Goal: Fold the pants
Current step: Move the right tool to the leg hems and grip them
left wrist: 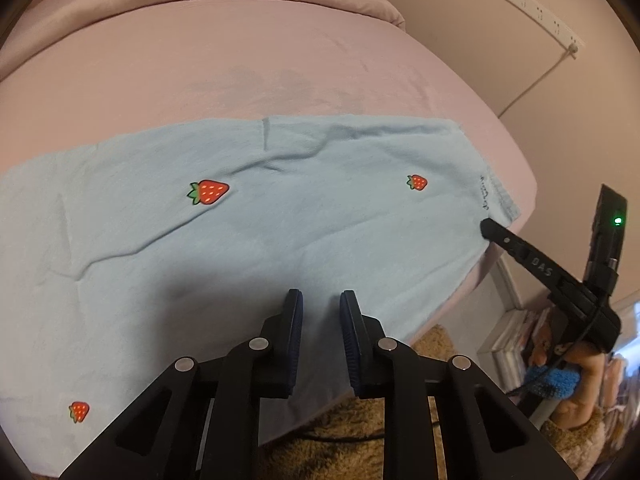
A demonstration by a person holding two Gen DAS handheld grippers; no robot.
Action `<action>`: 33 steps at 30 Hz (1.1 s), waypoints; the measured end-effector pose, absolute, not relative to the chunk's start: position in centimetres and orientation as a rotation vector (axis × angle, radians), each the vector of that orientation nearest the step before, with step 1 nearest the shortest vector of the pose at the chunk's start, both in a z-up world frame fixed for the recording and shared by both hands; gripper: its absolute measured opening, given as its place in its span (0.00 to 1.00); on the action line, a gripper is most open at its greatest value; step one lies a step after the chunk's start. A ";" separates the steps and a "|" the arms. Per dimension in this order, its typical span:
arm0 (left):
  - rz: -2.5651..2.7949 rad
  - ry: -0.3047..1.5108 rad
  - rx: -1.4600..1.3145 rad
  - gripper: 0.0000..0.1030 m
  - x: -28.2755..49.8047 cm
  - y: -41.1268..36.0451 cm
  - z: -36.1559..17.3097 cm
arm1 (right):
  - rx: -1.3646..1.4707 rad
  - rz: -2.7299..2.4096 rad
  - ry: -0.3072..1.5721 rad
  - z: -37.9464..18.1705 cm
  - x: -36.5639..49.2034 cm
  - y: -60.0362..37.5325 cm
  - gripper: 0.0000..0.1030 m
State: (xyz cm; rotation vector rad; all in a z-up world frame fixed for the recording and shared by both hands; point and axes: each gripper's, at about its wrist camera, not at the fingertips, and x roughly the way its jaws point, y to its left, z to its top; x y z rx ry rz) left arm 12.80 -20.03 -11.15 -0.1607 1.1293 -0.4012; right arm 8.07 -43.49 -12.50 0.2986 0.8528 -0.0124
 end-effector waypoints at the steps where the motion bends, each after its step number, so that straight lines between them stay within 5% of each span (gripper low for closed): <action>1: -0.408 1.134 -0.183 0.23 12.8 -19.5 -10.9 | 0.280 -0.015 0.856 -12.2 8.3 -43.2 0.00; 4: -0.390 1.120 -0.218 0.23 13.3 -17.9 -10.1 | 0.265 -0.012 0.838 -10.9 8.6 -43.1 0.16; 9: -0.311 1.045 -0.223 0.25 14.6 -14.5 -7.6 | 0.326 -0.001 0.798 -9.1 8.9 -44.0 0.64; 11: -0.258 1.029 -0.251 0.33 15.3 -12.6 -7.1 | 0.249 -0.019 0.796 -8.5 8.9 -43.4 0.62; 15: -0.200 1.026 -0.294 0.34 16.0 -9.9 -6.9 | 0.261 -0.097 0.842 -9.1 9.7 -44.3 0.63; 27: -0.360 1.101 -0.243 0.53 14.7 -13.7 -8.6 | 0.461 -0.031 0.852 -12.5 10.2 -45.7 0.61; 29: -0.387 1.108 -0.248 0.53 14.3 -13.7 -8.4 | 0.446 -0.052 0.835 -12.8 10.4 -45.4 0.49; 32: -0.408 1.109 -0.256 0.54 14.7 -14.3 -8.3 | 0.497 -0.008 0.799 -12.4 10.6 -45.6 0.13; 33: -0.416 1.108 -0.268 0.54 15.0 -14.3 -8.1 | 0.514 0.001 0.792 -12.0 10.6 -45.6 0.13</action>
